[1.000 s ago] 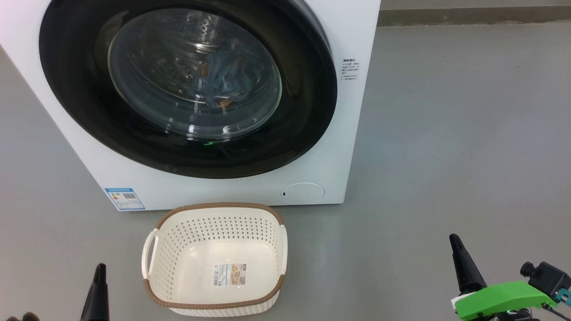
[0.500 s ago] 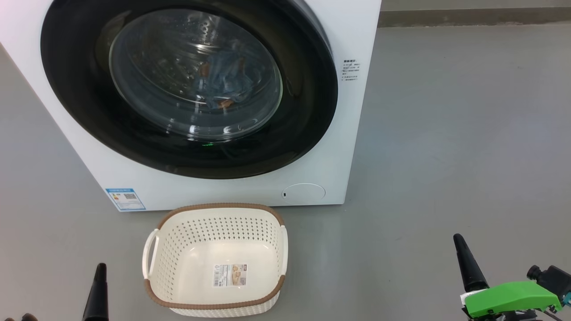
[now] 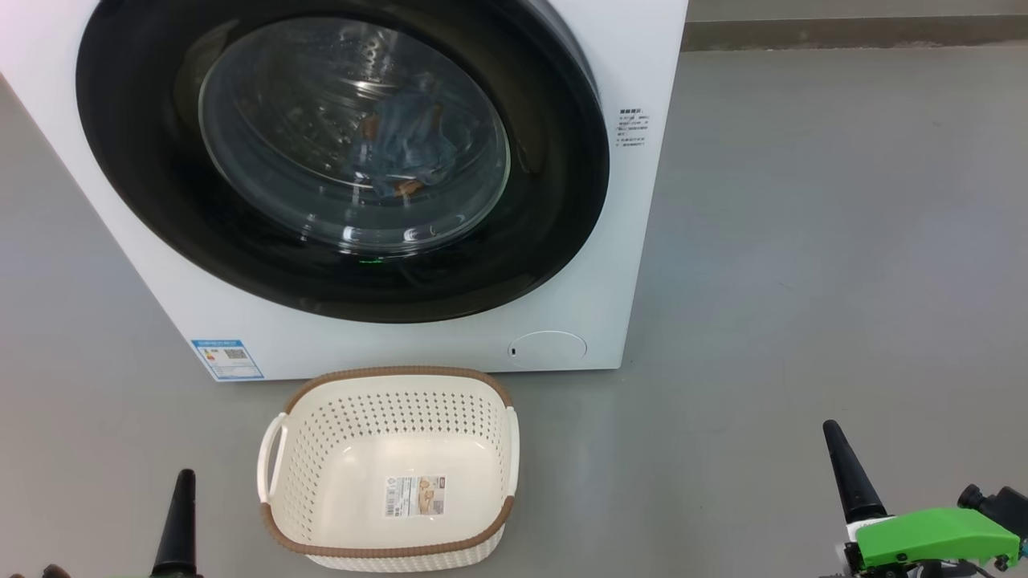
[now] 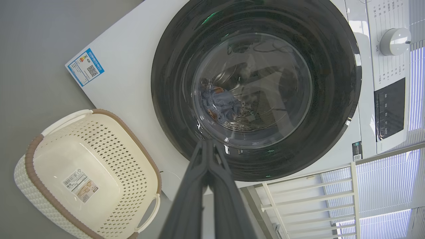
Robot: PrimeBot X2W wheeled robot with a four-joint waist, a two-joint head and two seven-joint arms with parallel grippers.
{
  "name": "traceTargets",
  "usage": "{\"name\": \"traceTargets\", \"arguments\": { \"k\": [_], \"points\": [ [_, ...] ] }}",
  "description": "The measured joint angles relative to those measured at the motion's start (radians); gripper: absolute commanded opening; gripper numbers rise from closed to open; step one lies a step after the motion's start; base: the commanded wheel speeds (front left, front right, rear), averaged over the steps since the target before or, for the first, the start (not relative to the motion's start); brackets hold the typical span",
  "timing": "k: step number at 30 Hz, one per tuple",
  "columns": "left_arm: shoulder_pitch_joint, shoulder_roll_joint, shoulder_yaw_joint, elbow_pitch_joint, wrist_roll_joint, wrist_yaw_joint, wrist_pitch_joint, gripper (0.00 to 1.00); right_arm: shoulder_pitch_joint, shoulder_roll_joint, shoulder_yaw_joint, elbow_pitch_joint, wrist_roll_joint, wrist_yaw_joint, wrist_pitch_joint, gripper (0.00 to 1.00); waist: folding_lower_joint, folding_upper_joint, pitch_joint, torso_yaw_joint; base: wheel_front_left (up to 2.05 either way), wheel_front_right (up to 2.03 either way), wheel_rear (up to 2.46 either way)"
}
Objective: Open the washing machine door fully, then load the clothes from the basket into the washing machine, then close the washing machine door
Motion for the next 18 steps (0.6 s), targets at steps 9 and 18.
{"name": "traceTargets", "arguments": {
  "k": [9,18],
  "points": [
    [-0.021,-0.008,0.009,0.008,-0.078,0.0,0.021,0.0,0.0,0.002,-0.01,-0.001,0.099,0.0,0.025,0.0,0.0,0.0,-0.002,0.001,0.0,0.0,0.0],
    [-0.024,-0.022,0.018,0.021,-0.161,0.0,0.049,0.0,-0.001,0.004,-0.027,-0.002,0.196,0.0,0.048,0.0,0.0,0.0,-0.003,0.002,0.0,0.0,0.0]
  ]
}}
